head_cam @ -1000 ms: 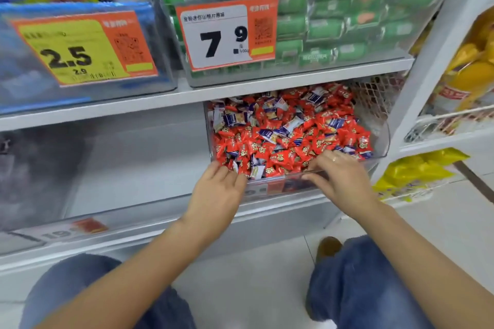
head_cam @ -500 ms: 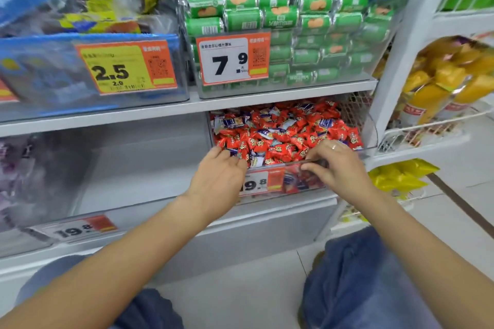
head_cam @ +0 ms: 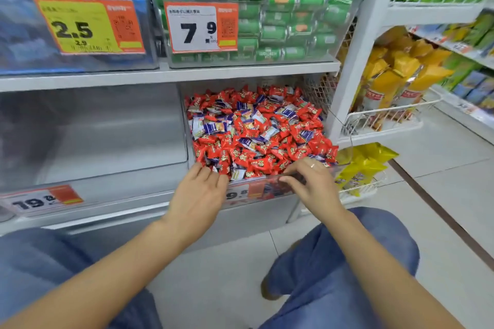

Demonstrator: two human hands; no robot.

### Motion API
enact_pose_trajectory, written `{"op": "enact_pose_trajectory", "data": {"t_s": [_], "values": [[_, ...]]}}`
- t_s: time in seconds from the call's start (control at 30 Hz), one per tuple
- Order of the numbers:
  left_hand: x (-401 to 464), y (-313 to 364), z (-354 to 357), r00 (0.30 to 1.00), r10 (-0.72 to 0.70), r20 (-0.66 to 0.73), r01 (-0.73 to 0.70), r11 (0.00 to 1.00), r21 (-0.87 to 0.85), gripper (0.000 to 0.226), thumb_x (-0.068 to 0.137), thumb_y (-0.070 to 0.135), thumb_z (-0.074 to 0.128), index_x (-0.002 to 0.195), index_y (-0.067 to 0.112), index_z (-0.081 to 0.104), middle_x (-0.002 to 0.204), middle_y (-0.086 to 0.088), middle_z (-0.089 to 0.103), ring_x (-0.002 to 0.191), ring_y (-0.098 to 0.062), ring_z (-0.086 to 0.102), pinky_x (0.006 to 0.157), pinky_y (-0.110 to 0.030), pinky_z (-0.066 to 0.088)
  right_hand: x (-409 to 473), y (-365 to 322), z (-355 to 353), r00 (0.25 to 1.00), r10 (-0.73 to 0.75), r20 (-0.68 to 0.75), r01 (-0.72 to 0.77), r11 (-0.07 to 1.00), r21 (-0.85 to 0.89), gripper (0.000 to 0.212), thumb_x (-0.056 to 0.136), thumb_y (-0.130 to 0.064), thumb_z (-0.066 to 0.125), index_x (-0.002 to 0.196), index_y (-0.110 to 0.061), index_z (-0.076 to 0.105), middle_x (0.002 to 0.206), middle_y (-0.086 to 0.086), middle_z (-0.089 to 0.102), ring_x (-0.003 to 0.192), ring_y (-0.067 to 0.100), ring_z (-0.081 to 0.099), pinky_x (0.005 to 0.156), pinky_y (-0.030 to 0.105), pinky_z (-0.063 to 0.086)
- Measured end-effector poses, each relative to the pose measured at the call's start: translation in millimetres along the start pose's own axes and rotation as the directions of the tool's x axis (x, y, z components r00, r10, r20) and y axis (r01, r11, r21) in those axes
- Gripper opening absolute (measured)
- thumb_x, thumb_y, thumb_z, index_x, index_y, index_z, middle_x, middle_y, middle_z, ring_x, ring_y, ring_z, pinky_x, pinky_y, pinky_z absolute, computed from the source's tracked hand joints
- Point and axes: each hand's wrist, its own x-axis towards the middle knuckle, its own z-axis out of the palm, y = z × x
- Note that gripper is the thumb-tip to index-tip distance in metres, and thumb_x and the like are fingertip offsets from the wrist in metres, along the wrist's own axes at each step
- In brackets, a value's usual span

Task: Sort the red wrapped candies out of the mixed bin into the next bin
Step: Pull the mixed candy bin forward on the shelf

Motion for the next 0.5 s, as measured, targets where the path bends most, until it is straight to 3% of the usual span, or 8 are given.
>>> {"op": "enact_pose_trajectory", "data": {"t_s": [0.13, 0.27, 0.4, 0.5], "values": [[-5, -6, -3, 0.991, 0.050, 0.127, -0.054, 0.998, 0.030, 0.023, 0.052, 0.002, 0.070, 0.070, 0.009, 0.058, 0.057, -0.007, 0.056, 0.056, -0.026, 0.053, 0.075, -0.037, 0.033, 4, -2, -7, 0.998, -0.013, 0.063, 0.020, 0.994, -0.106, 0.015, 0.080, -0.025, 0.074, 0.086, -0.013, 0.066, 0.081, -0.002, 0.060, 0.076, 0.017, 0.054, 0.066, 0.029, 0.043], [-7, -10, -3, 0.994, 0.029, 0.104, -0.033, 0.999, 0.035, 0.027, 0.055, 0.009, 0.078, 0.076, 0.008, 0.062, 0.061, -0.008, 0.058, 0.063, -0.029, 0.054, 0.087, -0.040, 0.035, 3, -6, -25, 0.999, -0.003, 0.052, 0.009, 0.994, -0.113, 0.018, 0.082, -0.029, 0.071, 0.095, -0.017, 0.068, 0.090, -0.003, 0.064, 0.086, 0.020, 0.060, 0.073, 0.035, 0.049], [-6, -10, -5, 0.996, -0.043, 0.074, 0.046, 0.998, -0.034, 0.032, 0.051, 0.011, 0.080, 0.076, 0.009, 0.061, 0.070, -0.008, 0.058, 0.069, -0.030, 0.054, 0.088, -0.042, 0.035, 0, -3, -45, 0.997, 0.068, -0.037, -0.069, 0.997, -0.040, 0.020, 0.085, -0.037, 0.061, 0.094, -0.020, 0.067, 0.092, -0.008, 0.063, 0.088, 0.014, 0.058, 0.075, 0.031, 0.046], [-3, -13, -11, 0.990, -0.080, 0.120, 0.097, 0.985, -0.141, 0.040, 0.052, 0.027, 0.085, 0.081, 0.010, 0.063, 0.078, -0.007, 0.060, 0.075, -0.030, 0.057, 0.085, -0.040, 0.036, 3, 3, -55, 0.987, 0.149, -0.065, -0.152, 0.988, -0.033, 0.012, 0.085, -0.029, 0.066, 0.095, -0.023, 0.067, 0.091, -0.012, 0.059, 0.087, 0.010, 0.056, 0.075, 0.020, 0.041]]}}
